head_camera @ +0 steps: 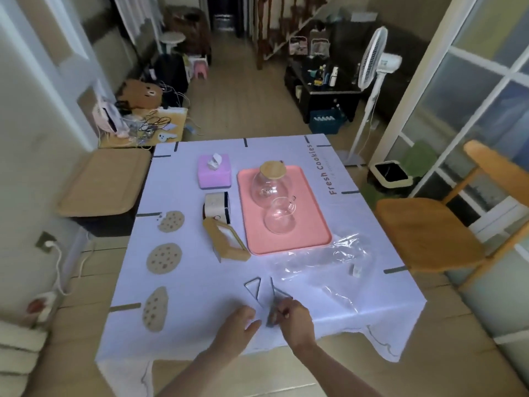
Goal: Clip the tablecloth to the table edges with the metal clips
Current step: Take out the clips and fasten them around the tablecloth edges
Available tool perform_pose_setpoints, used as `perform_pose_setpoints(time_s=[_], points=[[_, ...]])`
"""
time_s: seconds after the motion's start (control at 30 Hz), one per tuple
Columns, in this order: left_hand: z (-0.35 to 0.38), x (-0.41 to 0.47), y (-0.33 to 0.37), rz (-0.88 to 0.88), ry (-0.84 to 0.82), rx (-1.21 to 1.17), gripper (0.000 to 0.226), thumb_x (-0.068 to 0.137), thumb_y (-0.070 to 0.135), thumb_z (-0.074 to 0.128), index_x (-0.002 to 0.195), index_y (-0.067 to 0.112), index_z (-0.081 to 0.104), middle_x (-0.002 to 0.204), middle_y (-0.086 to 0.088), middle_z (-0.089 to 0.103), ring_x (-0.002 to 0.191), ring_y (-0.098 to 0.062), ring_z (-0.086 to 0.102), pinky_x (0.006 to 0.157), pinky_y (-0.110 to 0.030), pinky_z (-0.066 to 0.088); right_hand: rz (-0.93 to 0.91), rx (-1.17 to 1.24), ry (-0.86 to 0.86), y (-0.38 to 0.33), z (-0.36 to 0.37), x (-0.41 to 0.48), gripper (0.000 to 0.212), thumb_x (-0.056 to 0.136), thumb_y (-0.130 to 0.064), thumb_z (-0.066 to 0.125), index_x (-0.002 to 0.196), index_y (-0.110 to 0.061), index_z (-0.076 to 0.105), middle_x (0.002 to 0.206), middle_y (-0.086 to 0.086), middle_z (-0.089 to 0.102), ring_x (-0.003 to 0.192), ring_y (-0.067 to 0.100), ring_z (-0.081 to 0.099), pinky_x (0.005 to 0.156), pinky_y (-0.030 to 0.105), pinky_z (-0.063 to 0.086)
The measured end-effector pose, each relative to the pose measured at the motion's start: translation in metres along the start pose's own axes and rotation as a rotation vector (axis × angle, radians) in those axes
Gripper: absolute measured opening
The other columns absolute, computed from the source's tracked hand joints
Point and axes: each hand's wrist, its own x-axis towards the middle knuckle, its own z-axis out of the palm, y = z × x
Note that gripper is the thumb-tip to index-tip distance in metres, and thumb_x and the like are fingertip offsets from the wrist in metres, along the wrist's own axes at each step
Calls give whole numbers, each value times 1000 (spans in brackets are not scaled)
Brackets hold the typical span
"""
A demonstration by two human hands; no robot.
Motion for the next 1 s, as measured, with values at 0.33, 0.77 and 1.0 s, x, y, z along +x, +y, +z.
perform_pose_setpoints(time_s=[0.33, 0.77, 1.0], points=[[38, -32, 62, -190, 78, -464, 28, 83, -1, 62, 64, 13, 46, 73, 0, 59, 54, 8, 61, 52, -15, 49, -225, 55, -53, 14, -34, -21, 31, 72, -4, 50, 67, -34, 53, 65, -11, 57, 63, 7, 56, 59, 20, 45], [33, -52, 34, 64, 349, -270, 56, 77, -8, 63, 50, 40, 53, 79, 9, 44, 79, 7, 55, 64, -6, 42, -61, 521, 77, 9, 10, -70, 18, 81, -3, 68, 72, -17, 64, 84, 3, 62, 67, 22, 62, 59, 37, 56], [34, -56, 24, 43, 369, -329, 35, 71, -17, 53, 62, 16, 56, 63, 11, 55, 68, 1, 58, 62, -11, 41, -151, 422, 148, 13, 15, -77, 45, 78, 1, 70, 69, -43, 62, 83, -14, 60, 62, 12, 61, 60, 35, 53]])
